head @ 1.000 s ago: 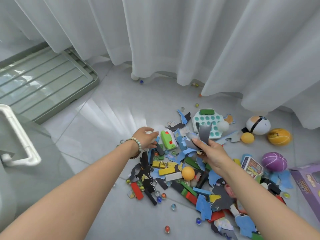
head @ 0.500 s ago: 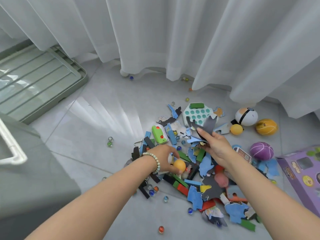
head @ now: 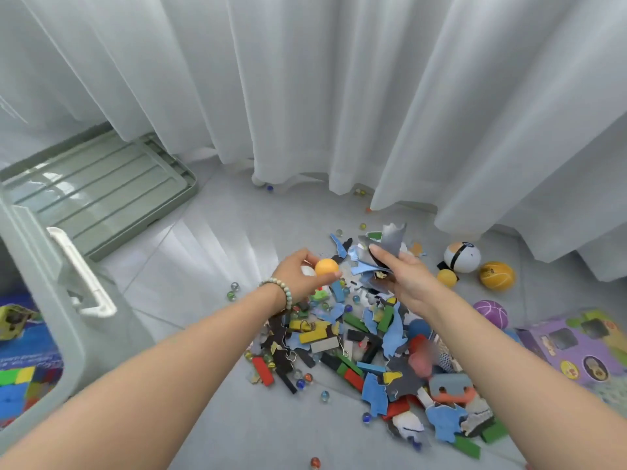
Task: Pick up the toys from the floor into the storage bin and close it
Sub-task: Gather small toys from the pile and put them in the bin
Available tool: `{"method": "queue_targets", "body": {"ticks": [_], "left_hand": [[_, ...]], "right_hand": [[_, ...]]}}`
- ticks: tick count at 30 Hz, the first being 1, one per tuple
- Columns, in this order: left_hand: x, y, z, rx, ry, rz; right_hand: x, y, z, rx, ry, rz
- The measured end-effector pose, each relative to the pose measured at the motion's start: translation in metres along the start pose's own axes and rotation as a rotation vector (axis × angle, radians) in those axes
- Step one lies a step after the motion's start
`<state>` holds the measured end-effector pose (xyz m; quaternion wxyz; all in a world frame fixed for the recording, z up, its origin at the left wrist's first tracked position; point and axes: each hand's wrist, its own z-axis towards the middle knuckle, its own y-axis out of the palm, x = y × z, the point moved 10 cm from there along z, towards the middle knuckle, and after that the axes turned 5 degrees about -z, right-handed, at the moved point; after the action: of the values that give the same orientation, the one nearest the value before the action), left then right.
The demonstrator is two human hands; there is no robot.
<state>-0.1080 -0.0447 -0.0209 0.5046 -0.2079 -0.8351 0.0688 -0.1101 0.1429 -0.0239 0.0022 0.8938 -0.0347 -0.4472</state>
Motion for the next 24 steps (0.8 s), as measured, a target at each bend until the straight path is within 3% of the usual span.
{"method": "queue_targets", "body": {"ticks": [5,9,12,16,20,24], "left_hand": [[0.073,-0.118,-0.062,0.153,0.116,-0.051],[0.07,-0.238,-0.141,0.334,0.15,-0.125],[0.018,-0.315,-0.209,0.493,0.108,-0.19],[-0.104,-0.382,-0.291,0.687,-0.094,-0.226],[-0.22,-0.397,-0.331,0.723,-0.325,-0.314],[-0.272,-0.384,-0.324,0.739,-0.435,-0.559]], "right_hand": [[-0.093,0.084,-0.075,-0.179,-0.132,-0.172],[-0.121,0.171,-0.143,-0.351,-0.153,-0.324],[-0.112,0.244,-0.183,-0.444,-0.124,-0.35],[-0.067,0.337,-0.21,-0.536,-0.019,-0.434],[-0.019,0.406,-0.216,-0.556,0.043,-0.534],[0.016,0.442,-0.203,-0.504,0.135,-0.457]]}}
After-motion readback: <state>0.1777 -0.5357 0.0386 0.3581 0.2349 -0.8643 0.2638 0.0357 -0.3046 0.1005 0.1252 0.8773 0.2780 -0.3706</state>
